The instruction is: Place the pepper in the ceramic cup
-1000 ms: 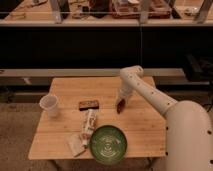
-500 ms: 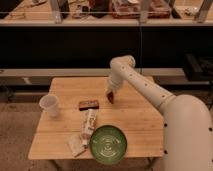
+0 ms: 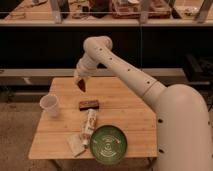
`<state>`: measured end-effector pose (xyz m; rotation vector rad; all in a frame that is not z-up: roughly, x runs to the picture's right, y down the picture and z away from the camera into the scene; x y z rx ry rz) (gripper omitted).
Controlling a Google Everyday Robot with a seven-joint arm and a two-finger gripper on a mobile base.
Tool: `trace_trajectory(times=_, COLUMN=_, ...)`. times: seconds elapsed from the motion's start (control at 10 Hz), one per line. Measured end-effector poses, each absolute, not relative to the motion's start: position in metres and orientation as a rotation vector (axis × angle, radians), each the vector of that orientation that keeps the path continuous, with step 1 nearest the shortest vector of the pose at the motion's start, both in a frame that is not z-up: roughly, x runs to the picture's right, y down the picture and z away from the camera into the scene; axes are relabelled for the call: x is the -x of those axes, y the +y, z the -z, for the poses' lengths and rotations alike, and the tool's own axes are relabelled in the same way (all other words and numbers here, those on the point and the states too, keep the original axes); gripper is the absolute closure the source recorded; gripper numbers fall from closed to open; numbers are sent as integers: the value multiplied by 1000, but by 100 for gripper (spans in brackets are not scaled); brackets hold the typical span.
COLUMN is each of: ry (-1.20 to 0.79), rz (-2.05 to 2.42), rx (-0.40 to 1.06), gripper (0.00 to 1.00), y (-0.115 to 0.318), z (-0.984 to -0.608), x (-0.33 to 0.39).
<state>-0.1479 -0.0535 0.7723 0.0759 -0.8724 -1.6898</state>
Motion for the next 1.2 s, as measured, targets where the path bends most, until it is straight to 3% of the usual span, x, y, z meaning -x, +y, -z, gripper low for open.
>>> trace_trajectory(times=0.7, ry=-899, rz=1763, rx=-102, gripper=100, y=-51, z=-762, x=162)
trace_trajectory(times=1.2, ry=-995, rz=2140, rx=-211, gripper=100, y=-37, z=-722, x=294)
